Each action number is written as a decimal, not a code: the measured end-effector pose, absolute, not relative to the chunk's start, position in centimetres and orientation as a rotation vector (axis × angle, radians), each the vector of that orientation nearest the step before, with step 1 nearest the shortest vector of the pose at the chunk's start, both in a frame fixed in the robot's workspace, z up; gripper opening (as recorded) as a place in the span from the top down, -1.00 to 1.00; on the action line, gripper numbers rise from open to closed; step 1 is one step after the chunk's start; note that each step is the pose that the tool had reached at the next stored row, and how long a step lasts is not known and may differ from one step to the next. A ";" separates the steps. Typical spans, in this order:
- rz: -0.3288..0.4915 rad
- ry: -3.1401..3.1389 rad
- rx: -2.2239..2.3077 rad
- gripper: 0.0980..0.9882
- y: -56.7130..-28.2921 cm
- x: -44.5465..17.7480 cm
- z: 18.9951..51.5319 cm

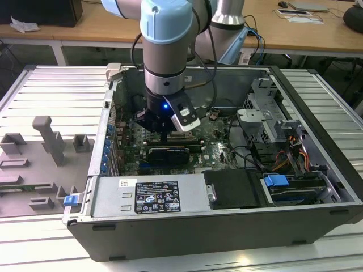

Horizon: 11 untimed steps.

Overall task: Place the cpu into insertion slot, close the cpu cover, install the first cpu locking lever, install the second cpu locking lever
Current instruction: 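Install the second cpu locking lever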

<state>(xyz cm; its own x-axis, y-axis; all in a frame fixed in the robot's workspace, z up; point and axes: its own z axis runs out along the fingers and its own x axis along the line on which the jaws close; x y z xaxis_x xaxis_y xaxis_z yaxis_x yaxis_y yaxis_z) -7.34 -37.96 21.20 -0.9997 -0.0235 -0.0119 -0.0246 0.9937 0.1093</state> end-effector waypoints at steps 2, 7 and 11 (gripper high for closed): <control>0.188 3.125 -0.044 0.98 -38.0 -7.7 20.9; 0.210 3.124 -0.060 0.98 -38.0 -7.7 20.3; 0.245 3.120 -0.076 0.98 -38.0 -7.7 20.1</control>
<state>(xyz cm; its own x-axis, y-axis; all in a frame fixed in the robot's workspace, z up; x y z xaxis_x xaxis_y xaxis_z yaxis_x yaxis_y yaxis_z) -7.72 -37.97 20.12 -0.9988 -0.0474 -0.0145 -0.0491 0.9866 0.1559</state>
